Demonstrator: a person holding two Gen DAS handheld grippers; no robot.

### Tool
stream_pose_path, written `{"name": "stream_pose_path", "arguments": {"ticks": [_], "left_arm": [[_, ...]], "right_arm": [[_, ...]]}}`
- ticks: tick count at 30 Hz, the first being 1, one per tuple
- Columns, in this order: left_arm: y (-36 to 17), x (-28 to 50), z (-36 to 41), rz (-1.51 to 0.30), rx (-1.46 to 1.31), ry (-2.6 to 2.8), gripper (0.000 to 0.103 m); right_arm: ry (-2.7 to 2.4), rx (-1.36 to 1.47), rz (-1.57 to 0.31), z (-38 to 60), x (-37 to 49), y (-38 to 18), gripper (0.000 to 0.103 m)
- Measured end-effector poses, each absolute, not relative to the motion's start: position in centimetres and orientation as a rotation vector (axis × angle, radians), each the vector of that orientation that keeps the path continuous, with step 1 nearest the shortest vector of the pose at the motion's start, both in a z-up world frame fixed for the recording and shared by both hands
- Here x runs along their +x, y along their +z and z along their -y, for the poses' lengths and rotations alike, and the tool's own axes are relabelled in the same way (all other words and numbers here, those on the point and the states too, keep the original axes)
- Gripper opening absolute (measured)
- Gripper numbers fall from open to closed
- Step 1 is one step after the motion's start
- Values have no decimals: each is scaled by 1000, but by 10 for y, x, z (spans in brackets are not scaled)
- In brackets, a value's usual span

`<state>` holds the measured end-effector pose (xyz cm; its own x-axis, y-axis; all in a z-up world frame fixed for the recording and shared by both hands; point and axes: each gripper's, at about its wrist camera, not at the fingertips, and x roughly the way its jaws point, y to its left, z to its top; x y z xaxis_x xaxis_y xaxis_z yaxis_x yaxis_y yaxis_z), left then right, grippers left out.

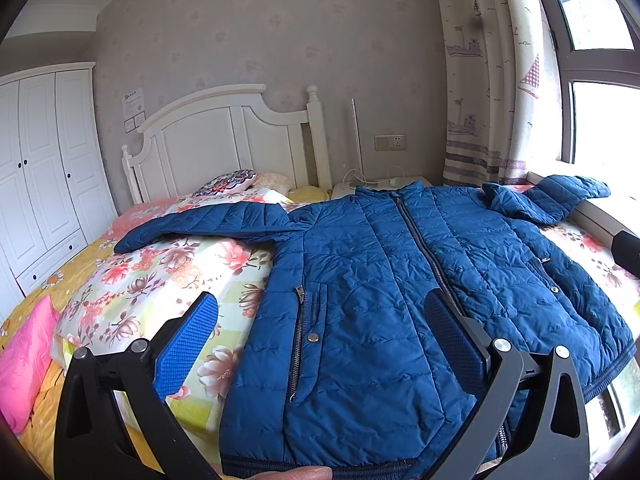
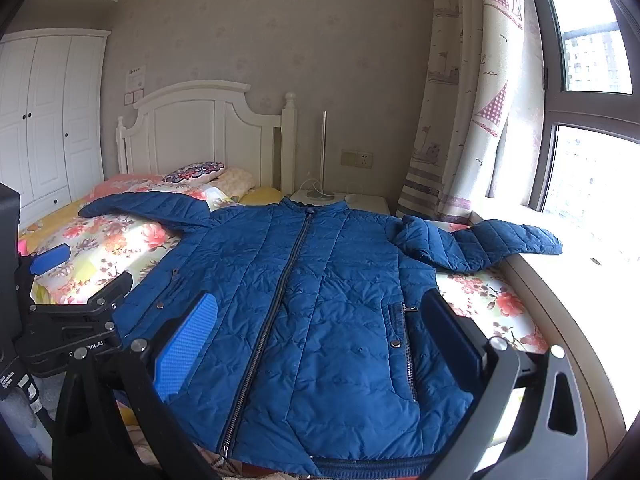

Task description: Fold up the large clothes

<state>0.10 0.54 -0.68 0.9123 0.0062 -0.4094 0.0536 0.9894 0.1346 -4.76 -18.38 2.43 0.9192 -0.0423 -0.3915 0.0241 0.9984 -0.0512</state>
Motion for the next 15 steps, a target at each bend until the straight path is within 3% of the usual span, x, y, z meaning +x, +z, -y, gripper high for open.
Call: {"name": "stream_pose_path", "arguments": {"ticks": [15], "left_arm": [[-9,1,-7,-427,143,-26,99]], "right_arm": [[-32,-45,-404,184,-48,24,101]]}}
